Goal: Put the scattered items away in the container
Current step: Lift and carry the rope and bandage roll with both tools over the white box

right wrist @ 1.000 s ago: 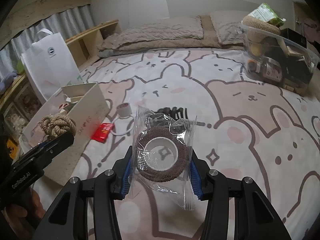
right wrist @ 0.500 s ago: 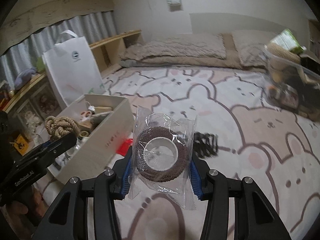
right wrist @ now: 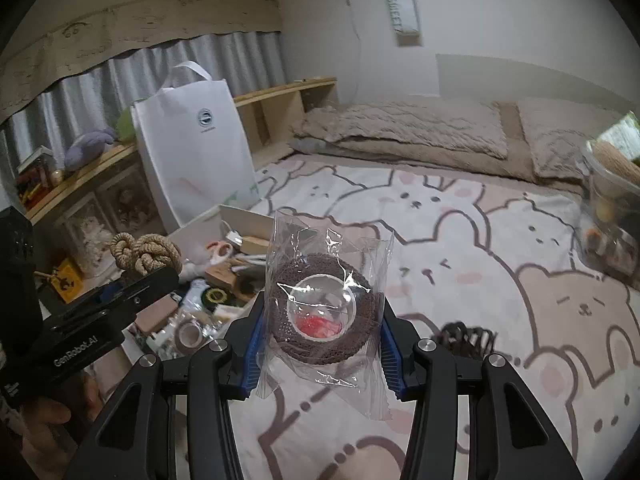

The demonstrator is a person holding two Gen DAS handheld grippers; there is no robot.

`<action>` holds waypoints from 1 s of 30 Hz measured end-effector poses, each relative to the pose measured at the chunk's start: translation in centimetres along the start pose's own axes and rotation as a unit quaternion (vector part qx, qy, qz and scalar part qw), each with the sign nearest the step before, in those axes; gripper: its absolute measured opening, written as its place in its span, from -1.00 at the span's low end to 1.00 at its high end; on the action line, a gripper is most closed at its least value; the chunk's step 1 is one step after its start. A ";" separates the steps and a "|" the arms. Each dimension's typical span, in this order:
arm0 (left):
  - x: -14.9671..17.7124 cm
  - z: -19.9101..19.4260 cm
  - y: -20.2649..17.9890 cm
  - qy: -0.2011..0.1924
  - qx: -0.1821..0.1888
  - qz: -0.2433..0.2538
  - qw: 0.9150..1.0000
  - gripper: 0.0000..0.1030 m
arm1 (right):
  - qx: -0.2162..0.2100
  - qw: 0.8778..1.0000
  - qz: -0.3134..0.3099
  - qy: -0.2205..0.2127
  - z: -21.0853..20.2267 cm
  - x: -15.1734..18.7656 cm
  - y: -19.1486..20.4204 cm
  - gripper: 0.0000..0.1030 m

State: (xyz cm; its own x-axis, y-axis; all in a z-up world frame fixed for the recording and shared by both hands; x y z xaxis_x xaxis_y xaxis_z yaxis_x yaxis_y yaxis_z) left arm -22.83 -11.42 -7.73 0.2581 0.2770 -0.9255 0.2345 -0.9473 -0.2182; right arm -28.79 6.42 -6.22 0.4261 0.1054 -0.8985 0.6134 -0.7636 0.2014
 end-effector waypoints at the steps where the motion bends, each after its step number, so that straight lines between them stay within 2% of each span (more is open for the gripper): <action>1: -0.1 -0.1 0.5 -0.002 -0.005 -0.001 1.000 0.12 | -0.003 1.000 -0.002 -0.002 0.1 -0.2 0.3 -0.04; 9: -0.9 -0.9 4.6 -0.019 -0.044 0.004 0.999 0.12 | -0.030 0.999 -0.009 -0.016 1.6 -1.8 2.3 -0.04; 16: -0.7 -1.3 7.9 -0.015 -0.060 -0.001 0.998 0.12 | -0.051 0.999 0.001 -0.008 3.5 -2.4 3.7 -0.04; 22: 0.0 -1.1 10.0 0.015 -0.045 -0.001 0.999 0.12 | -0.070 0.998 0.008 0.007 5.3 -2.4 5.3 -0.04; 30: 1.4 -1.0 11.3 0.079 -0.017 0.025 0.996 0.12 | -0.088 0.995 0.003 0.035 7.8 -1.9 8.2 -0.04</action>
State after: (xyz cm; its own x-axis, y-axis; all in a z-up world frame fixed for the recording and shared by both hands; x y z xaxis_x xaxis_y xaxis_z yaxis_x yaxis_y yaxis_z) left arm -18.87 -21.57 -11.16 0.4147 0.2538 -0.8738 0.2482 -0.9555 -0.1598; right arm -29.84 -5.01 -5.89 0.4708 0.1498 -0.8694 0.7156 -0.6412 0.2770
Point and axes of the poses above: each gripper's, at about its wrist camera, not at the fingertips, and z roughly the way its jaws point, y to its left, x to its underside, the point moved 6 cm from there along z, roughly the way its jaws point, and after that the axes turned 10 degrees about -y, right-handed, at the moved point
